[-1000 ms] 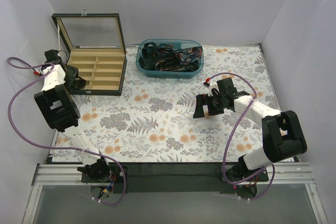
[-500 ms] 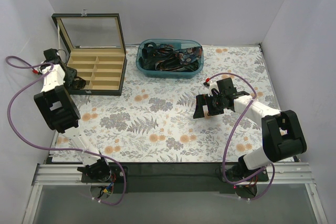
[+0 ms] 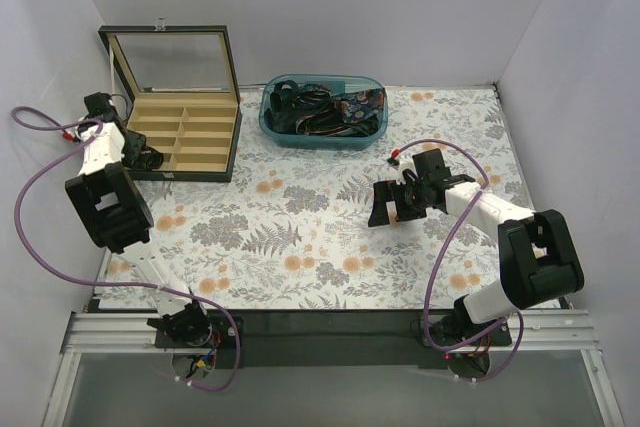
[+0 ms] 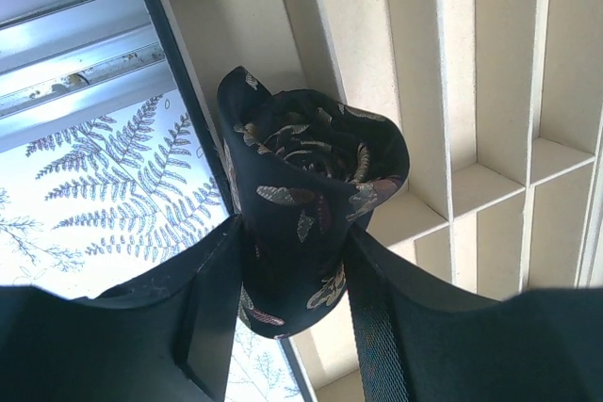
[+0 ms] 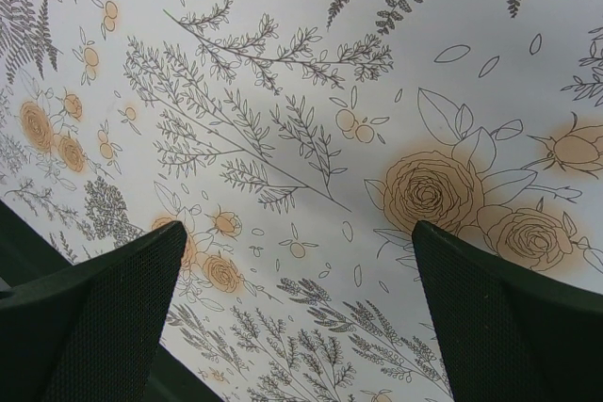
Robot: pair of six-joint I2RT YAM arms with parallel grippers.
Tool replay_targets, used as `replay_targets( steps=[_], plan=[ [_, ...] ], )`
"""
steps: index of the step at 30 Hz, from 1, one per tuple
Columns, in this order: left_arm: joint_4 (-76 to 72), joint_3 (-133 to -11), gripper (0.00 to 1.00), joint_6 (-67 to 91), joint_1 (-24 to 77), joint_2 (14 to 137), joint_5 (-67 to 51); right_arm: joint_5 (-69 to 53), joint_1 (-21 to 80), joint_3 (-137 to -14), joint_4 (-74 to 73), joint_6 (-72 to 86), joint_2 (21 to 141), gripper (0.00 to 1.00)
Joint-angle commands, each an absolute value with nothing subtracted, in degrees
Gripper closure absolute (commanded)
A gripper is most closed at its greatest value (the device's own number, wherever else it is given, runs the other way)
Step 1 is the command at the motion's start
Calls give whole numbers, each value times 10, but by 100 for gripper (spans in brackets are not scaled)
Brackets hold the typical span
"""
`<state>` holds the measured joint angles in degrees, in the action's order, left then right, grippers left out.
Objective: Roll the ties
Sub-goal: Place the rolled tie into the container
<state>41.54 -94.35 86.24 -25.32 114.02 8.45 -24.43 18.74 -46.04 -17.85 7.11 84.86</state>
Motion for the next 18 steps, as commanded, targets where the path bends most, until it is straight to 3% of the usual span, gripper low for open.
replay_targets(
  steps=[1, 14, 18],
  plan=[
    [411, -940, 60, 870, -250, 1150, 92, -251, 185, -457, -167, 62, 853, 6],
    [397, -909, 62, 886, -245, 1160, 105, -250, 185, -452, -168, 62, 848, 7],
    [398, -915, 55, 885, -245, 1151, 92, -250, 185, -453, -168, 65, 842, 7]
  ],
)
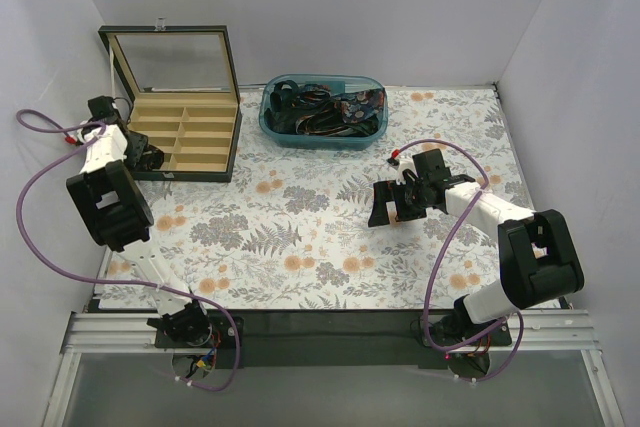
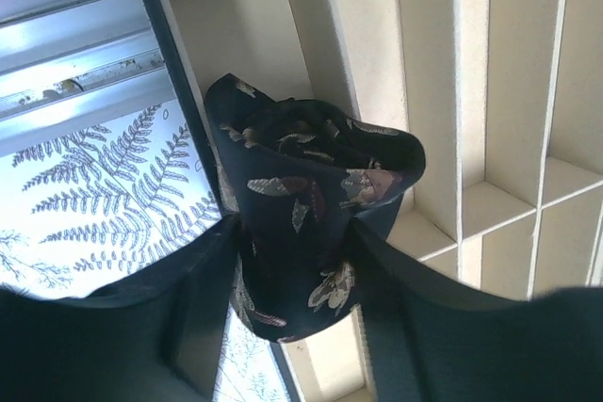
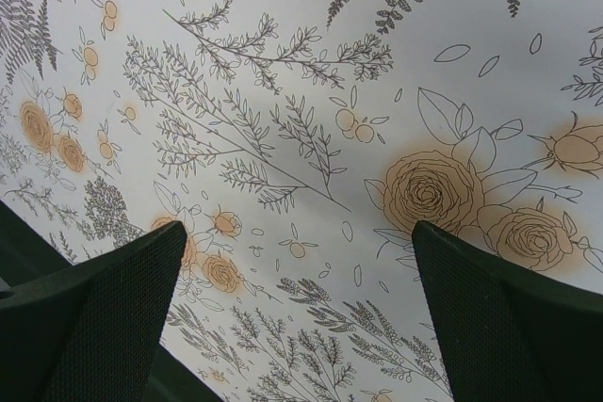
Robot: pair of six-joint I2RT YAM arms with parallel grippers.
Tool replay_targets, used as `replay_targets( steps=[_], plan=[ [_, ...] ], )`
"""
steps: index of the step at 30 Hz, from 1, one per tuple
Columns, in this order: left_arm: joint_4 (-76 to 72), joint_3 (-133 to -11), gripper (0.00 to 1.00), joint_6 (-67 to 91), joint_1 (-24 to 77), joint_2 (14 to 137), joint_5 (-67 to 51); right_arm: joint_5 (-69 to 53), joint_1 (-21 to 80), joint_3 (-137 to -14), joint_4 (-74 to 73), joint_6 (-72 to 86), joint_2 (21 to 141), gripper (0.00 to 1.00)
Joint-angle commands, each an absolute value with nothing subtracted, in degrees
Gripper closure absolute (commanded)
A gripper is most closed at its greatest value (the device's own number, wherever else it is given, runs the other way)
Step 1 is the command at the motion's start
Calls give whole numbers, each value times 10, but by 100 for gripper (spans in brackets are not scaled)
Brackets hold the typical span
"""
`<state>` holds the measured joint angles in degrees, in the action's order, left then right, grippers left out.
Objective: Roll the ties
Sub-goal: Place the rolled tie into the container
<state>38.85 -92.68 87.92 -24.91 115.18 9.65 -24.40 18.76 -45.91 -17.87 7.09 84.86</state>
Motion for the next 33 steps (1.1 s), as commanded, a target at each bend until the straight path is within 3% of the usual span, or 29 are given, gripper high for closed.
replay_targets(
  steps=[1, 11, 12, 14, 15, 23, 33],
  plan=[
    [397, -918, 50, 883, -245, 1146, 91, -250, 184, -454, -168, 67, 839, 6],
    [401, -901, 27, 854, -245, 1064, 80, -250, 181, -457, -180, 90, 777, 6],
    [400, -897, 19, 850, -246, 1057, 80, -247, 181, -457, -183, 93, 770, 7],
    [403, -885, 15, 839, -245, 1025, 80, -239, 180, -460, -186, 99, 745, 6],
    [400, -879, 3, 833, -246, 1013, 77, -229, 180, -461, -189, 107, 736, 6],
    [366, -732, 2, 770, -237, 820, 37, -146, 175, -487, -233, 130, 607, 3],
    [317, -642, 2, 619, -15, 552, -17, 20, 172, -512, -269, 112, 419, 2]
  ],
)
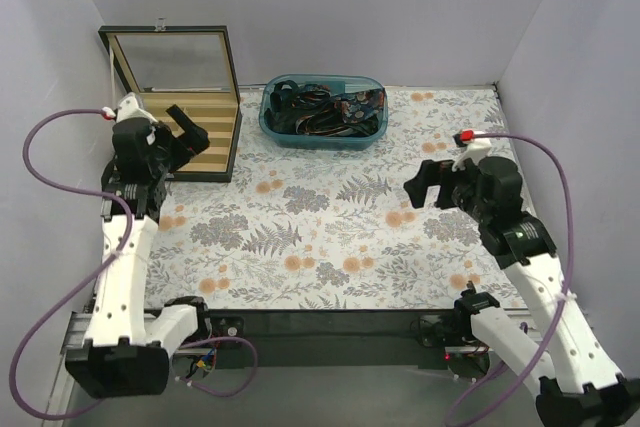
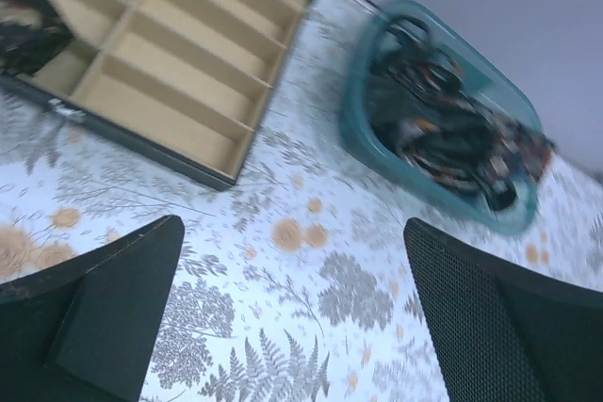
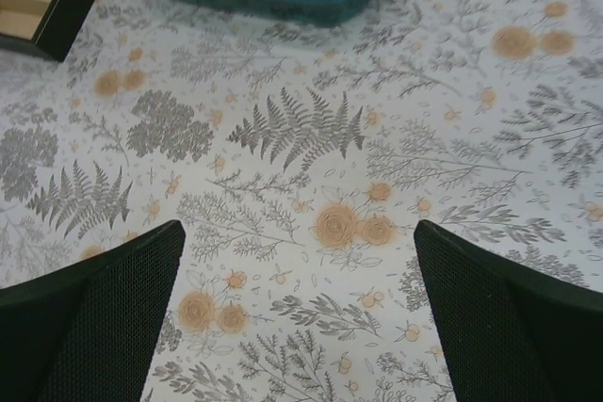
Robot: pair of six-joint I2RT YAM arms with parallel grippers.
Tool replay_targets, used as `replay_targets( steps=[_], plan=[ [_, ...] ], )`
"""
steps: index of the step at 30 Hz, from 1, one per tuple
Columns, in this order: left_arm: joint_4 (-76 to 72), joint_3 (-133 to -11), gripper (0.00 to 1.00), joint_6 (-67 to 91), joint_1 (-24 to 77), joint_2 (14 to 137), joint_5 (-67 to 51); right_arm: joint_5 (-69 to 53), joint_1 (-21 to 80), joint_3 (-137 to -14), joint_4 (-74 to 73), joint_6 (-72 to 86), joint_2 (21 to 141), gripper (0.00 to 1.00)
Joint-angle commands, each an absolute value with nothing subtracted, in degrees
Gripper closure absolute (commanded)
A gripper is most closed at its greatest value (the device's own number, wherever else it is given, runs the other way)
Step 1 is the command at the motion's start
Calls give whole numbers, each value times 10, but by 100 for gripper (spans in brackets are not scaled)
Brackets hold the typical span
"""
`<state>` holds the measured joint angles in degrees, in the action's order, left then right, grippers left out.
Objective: Roll the ties
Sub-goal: Place the rolled tie into the container
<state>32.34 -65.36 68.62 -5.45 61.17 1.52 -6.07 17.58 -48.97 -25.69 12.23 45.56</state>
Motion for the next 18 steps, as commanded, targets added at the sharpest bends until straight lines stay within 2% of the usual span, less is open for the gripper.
replay_targets(
  steps=[1, 3, 6, 12, 18],
  plan=[
    [323, -641, 2, 592, -8, 508, -34, 33, 173, -509, -269, 106, 392, 2],
    [359, -650, 2, 574, 34, 467, -40, 69, 172, -508, -272, 91, 365, 2],
    [391, -657, 2, 563, 41, 392, -38, 97, 172, -494, -270, 74, 312, 2],
    [391, -556, 2, 629, 53, 229, -7, 109, 172, -458, -257, 42, 222, 2],
    [382, -498, 2, 652, 83, 139, 62, 134, 172, -428, -247, 38, 154, 2]
  ],
)
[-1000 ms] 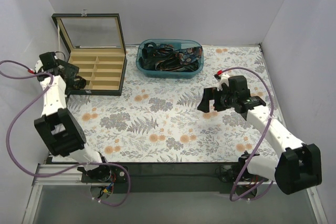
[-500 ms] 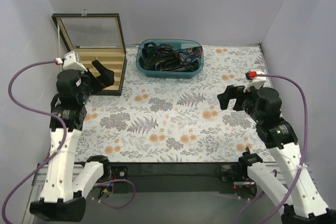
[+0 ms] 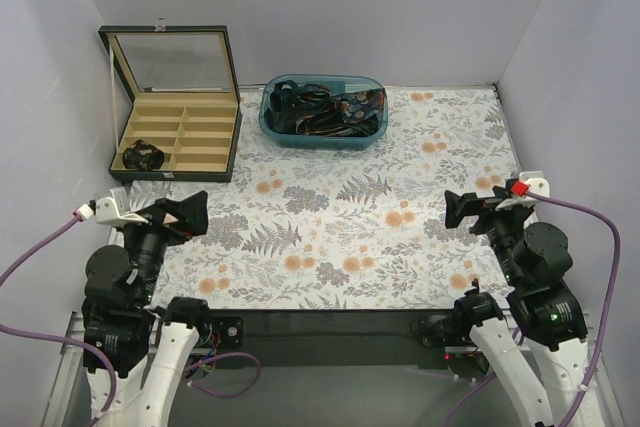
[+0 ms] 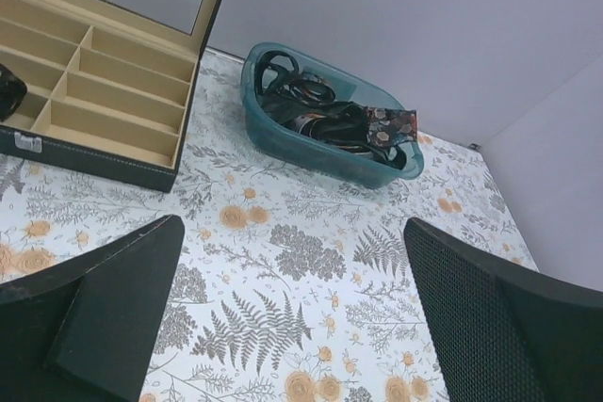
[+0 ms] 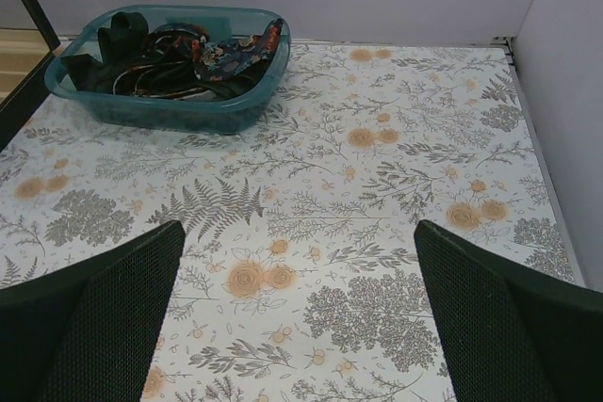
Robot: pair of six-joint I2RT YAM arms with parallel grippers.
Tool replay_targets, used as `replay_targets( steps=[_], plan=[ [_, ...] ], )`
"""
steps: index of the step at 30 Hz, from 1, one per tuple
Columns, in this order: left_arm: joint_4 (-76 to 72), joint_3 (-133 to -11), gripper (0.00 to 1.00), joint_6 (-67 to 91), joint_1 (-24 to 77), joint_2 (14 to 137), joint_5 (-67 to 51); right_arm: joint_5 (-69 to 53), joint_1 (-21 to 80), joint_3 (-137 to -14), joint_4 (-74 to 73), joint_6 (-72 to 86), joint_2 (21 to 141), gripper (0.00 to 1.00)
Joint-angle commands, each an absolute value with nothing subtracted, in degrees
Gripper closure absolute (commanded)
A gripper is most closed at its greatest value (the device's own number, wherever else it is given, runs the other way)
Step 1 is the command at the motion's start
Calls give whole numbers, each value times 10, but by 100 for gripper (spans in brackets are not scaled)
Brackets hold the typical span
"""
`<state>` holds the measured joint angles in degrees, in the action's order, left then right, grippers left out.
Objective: Roll the ties
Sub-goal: Place the rolled tie into the container
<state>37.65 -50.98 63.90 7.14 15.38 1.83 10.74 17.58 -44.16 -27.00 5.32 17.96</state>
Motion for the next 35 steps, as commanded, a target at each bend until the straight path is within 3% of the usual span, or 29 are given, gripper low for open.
replay_targets(
  steps=[1, 11, 35],
  plan=[
    [380, -497, 2, 648, 85, 116, 73, 134, 172, -424, -243, 34, 138, 2],
    [323, -431, 2, 653, 91, -15, 145, 136, 172, -395, -221, 8, 86, 2],
    [262, -370, 2, 645, 91, 18, 163, 98, 172, -381, -198, 4, 98, 2]
  ],
)
